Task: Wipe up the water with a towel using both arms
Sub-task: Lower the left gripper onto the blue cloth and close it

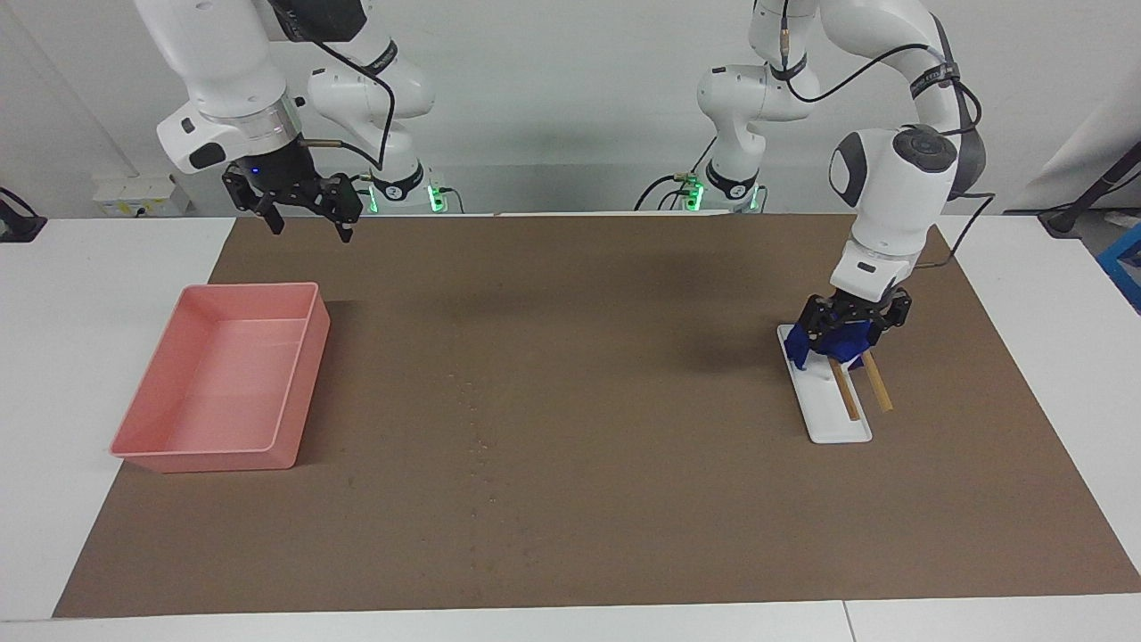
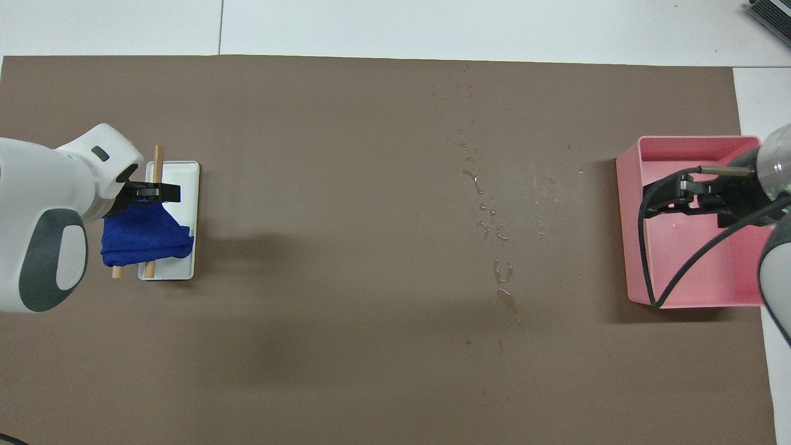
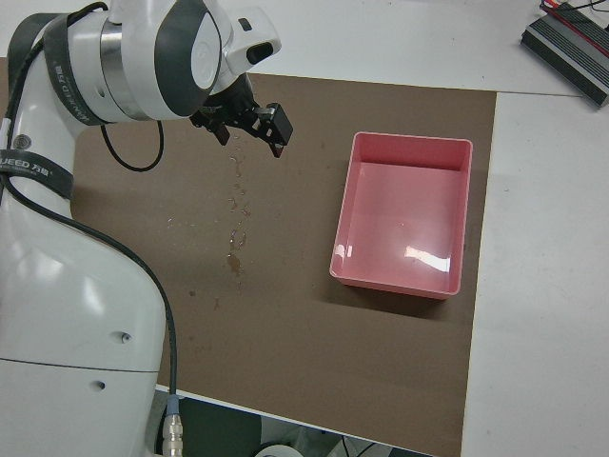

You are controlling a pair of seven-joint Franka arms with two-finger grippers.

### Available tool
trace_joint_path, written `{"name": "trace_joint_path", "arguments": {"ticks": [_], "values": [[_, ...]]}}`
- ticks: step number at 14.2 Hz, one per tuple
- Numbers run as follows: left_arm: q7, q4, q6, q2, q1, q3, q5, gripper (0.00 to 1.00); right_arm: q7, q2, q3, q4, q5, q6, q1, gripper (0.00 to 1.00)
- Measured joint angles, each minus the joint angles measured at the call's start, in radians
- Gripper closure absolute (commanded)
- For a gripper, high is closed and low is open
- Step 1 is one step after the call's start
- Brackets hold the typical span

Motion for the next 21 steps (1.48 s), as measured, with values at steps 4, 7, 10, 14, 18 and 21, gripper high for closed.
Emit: {"name": "trace_joint_path", "arguments": {"ticks": [4,7,10,14,18,21], "values": [[0.014,-0.022,0.005,0.008,0.002,0.002,0.0,0.0,0.0,0.0,0.0,-0.002,0.0,0.0,0.0,0.0],[0.014,-0.024,0.008,0.008,0.002,0.002,0.001,0.1,0.0,-0.002,0.0,-0.009,0.0,0.004,0.0,0.0],[0.014,-0.024,0.008,0.007,0.002,0.003,0.002,0.28,0.0,-0.01,0.0,-0.024,0.0,0.01,0.0,0.0],[0.014,-0.024,0.007,0.006,0.003,0.003,0.003,0.58,0.0,-0.015,0.0,-0.029,0.0,0.011,0.0,0.0],[0.014,-0.024,0.005,0.006,0.005,0.005,0.004,0.75,0.0,-0.015,0.0,-0.029,0.0,0.015,0.0,0.0],[0.014,-0.024,0.005,0.006,0.007,0.005,0.004,1.0,0.0,-0.015,0.0,-0.03,0.0,0.019,0.0,0.0]]}}
